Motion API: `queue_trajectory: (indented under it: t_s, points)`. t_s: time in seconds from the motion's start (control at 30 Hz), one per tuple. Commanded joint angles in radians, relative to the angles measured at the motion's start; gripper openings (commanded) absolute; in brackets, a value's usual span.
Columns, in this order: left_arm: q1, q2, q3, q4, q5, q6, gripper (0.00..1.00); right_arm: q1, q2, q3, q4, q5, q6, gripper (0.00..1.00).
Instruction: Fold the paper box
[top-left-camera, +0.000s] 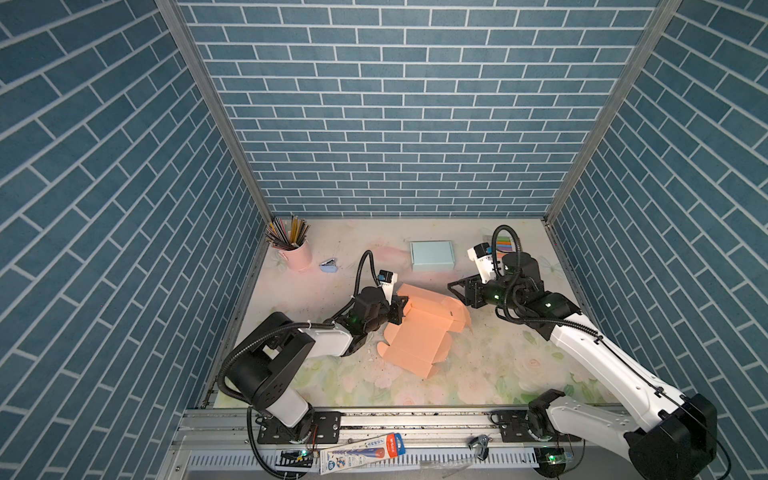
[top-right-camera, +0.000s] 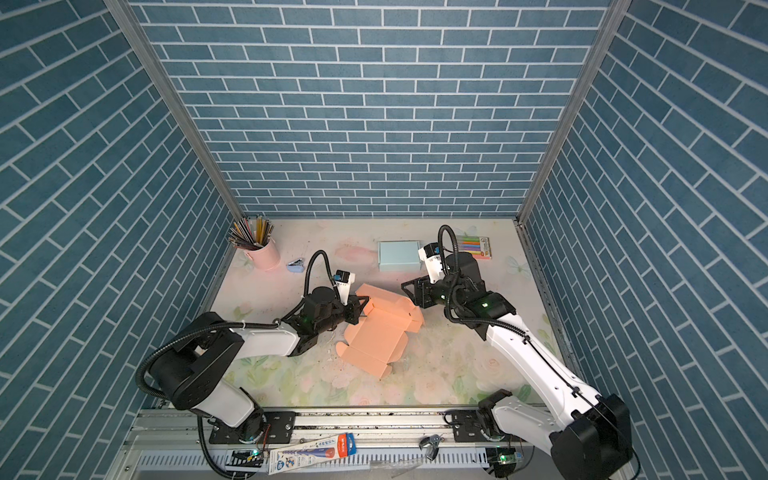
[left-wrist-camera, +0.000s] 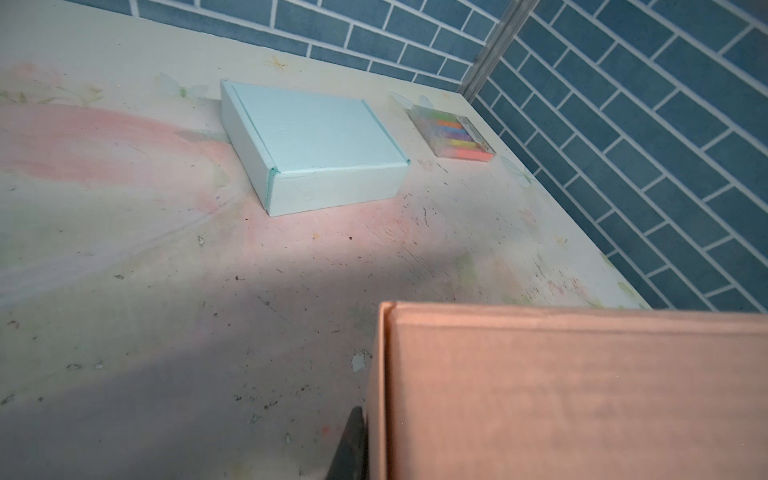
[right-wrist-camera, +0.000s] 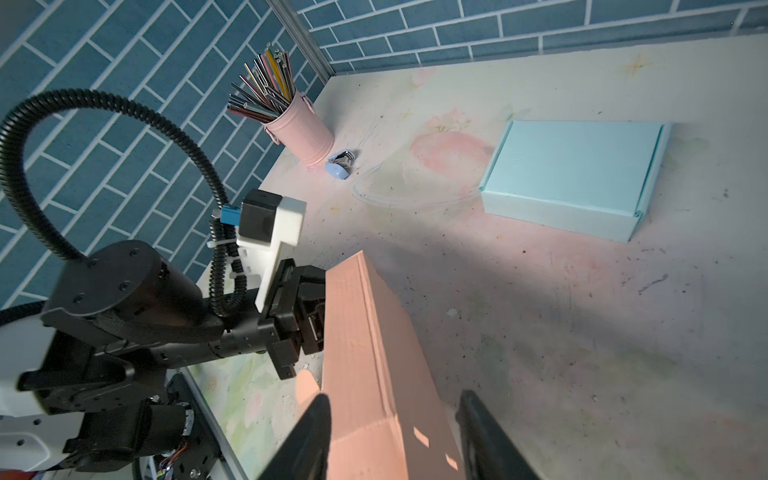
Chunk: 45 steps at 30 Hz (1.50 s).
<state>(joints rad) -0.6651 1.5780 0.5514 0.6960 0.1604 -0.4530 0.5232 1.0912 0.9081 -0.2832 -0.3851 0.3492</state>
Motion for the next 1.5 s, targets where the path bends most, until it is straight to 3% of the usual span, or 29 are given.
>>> queue_trajectory:
  t_s: [0.0, 0.2, 0.57, 0.93, 1.13, 1.47]
  points:
    - [0.007, -0.034, 0.028, -0.107, -0.054, -0.079, 0.12, 0.003, -0.028, 0.041, -0.04, 0.046, -0.036, 0.45]
    - [0.021, -0.06, 0.005, -0.13, -0.118, -0.113, 0.1, 0.044, -0.044, 0.065, -0.09, 0.121, -0.056, 0.31]
    - [0.05, -0.121, -0.026, -0.182, -0.161, -0.143, 0.09, 0.248, -0.014, 0.117, -0.172, 0.365, -0.07, 0.11]
    - [0.051, -0.158, -0.051, -0.181, -0.158, -0.162, 0.09, 0.383, 0.089, 0.148, -0.179, 0.524, -0.067, 0.06]
    - [0.053, -0.158, -0.057, -0.185, -0.162, -0.154, 0.09, 0.406, 0.135, 0.172, -0.183, 0.567, -0.066, 0.06]
    - [0.055, -0.173, -0.059, -0.188, -0.16, -0.149, 0.09, 0.411, 0.087, 0.164, -0.169, 0.625, -0.053, 0.04]
